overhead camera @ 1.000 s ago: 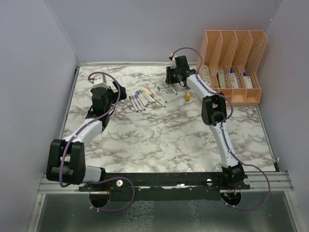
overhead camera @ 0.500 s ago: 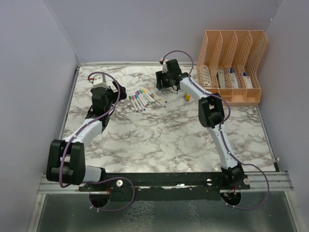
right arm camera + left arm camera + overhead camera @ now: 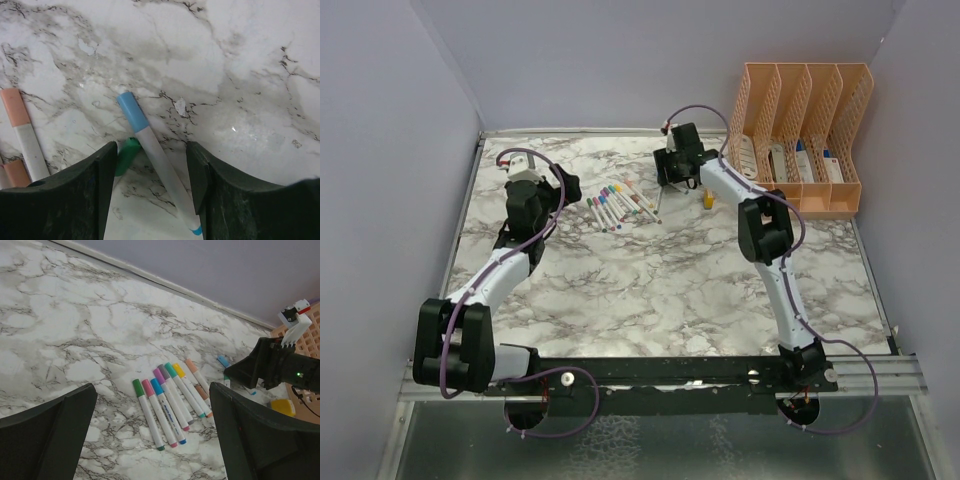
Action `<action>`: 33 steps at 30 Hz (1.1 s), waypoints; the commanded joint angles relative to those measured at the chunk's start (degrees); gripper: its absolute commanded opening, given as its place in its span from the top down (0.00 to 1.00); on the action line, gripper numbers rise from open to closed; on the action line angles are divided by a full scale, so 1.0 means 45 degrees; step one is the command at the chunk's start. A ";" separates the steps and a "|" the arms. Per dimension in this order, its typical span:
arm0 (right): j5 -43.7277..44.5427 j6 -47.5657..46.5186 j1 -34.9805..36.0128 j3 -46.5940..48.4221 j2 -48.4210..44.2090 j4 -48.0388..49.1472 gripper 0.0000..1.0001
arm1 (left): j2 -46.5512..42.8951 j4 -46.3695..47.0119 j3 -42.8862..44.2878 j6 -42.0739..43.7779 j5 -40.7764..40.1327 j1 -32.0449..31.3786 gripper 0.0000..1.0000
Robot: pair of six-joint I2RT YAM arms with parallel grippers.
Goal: Open the pen caps
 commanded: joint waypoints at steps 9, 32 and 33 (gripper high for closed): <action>0.0544 -0.0298 -0.0253 -0.1598 -0.1365 -0.0509 0.42 | -0.0550 0.0211 -0.0052 -0.0228 0.0314 -0.0017 0.01; 0.0872 -0.0619 -0.0267 -0.1511 -0.1977 -0.0655 0.41 | -0.0554 0.0217 -0.0062 -0.0334 0.0347 -0.0007 0.01; 0.0811 -0.0610 -0.0282 -0.1701 -0.2122 -0.0478 0.41 | -0.0560 0.0207 -0.0070 -0.0344 0.0353 -0.0003 0.01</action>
